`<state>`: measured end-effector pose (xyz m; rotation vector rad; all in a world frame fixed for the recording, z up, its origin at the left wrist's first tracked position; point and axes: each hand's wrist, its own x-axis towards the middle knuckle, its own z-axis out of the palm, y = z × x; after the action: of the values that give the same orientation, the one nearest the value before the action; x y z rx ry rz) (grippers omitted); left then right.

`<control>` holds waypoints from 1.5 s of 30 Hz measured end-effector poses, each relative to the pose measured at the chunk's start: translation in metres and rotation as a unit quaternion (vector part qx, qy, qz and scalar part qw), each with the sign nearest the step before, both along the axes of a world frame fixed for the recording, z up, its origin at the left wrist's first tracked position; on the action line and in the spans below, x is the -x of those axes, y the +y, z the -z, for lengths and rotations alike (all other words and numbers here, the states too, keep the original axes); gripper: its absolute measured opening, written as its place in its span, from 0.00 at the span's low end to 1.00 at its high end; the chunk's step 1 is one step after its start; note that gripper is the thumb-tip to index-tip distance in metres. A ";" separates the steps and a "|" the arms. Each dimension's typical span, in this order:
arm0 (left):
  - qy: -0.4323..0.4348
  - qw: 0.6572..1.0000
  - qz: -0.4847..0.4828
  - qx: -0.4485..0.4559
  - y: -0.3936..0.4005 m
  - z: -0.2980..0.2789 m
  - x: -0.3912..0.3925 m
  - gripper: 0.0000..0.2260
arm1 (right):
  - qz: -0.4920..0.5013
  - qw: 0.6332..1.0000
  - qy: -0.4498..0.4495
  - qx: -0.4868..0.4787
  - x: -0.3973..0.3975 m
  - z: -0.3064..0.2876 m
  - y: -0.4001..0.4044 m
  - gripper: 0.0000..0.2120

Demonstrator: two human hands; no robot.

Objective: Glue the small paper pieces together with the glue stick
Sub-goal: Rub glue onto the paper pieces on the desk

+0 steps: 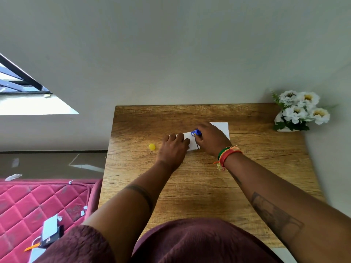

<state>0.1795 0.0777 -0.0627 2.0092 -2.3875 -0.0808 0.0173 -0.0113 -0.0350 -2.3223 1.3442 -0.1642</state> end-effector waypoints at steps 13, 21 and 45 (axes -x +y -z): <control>-0.018 0.999 -0.011 -0.030 0.000 -0.009 0.003 0.13 | -0.049 0.993 0.073 -0.081 0.015 -0.019 0.007 0.08; -0.046 0.996 -0.017 -0.079 -0.004 -0.017 0.008 0.16 | 0.138 0.977 -0.097 -0.131 0.037 -0.030 -0.007 0.07; 0.002 0.999 -0.020 -0.049 -0.006 -0.002 0.001 0.17 | 0.051 0.997 -0.018 -0.060 -0.003 -0.015 -0.017 0.09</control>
<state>0.1788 0.0716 -0.0609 2.0947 -2.3848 -0.2050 0.0201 -0.0281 -0.0202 -2.1442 1.4161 -0.1518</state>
